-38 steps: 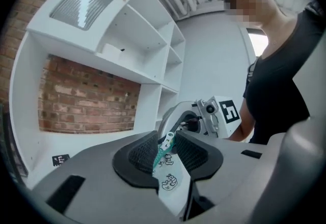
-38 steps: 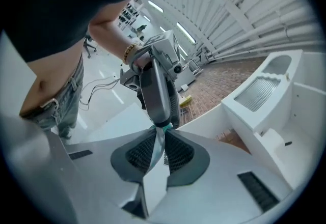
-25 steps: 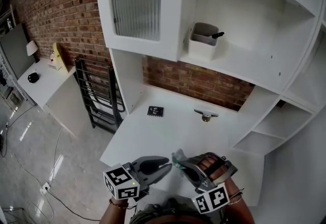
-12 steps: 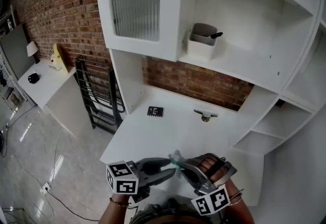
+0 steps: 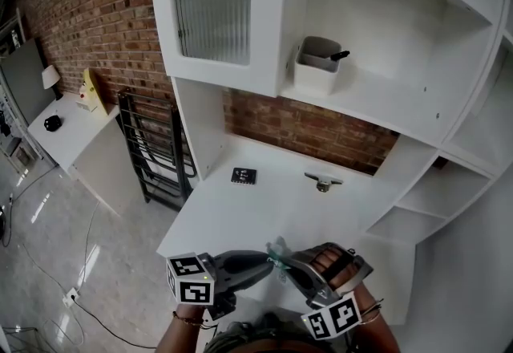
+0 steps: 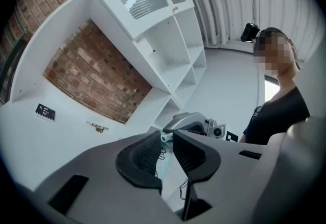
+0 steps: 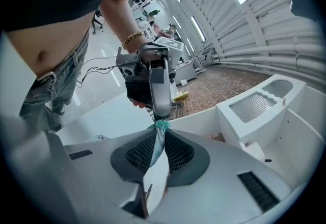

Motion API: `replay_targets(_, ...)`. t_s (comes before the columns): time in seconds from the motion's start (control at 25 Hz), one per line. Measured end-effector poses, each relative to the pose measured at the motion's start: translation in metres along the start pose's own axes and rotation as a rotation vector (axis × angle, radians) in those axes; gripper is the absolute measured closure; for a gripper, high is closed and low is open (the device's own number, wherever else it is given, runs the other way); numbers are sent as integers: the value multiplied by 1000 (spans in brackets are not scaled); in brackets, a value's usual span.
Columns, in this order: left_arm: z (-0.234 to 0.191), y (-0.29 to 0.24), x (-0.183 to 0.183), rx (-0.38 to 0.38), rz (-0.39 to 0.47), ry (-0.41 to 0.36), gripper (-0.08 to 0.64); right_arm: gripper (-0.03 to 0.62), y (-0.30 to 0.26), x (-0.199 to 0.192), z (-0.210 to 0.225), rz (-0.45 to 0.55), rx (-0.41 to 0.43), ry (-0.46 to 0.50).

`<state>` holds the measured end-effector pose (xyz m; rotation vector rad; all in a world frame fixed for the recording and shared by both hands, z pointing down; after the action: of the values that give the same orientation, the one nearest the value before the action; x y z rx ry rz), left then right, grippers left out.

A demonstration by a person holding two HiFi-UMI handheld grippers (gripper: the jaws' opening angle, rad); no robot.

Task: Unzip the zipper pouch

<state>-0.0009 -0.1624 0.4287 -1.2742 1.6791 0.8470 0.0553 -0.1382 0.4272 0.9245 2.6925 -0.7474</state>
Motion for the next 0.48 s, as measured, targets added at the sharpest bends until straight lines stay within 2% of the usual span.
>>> replay_targets(0.24,-2,-2,-2,17,-30,-23,499,555,-1,-4,-4,-18,11,20)
replay_targets(0.48,1,-3,-2,-13,-32,-32,520,555,-4,-6,-5,-33,16,32)
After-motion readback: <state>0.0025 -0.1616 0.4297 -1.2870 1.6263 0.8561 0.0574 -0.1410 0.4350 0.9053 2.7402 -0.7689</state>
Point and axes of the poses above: the fingertips, and each gripper's own axes: y backward along the fingers, z to its right, x out of its top, the point moved 3 cm from there along y, backward along the fingers, and after that the axes turned 8 degrees about -y, right-handed, at the moved point
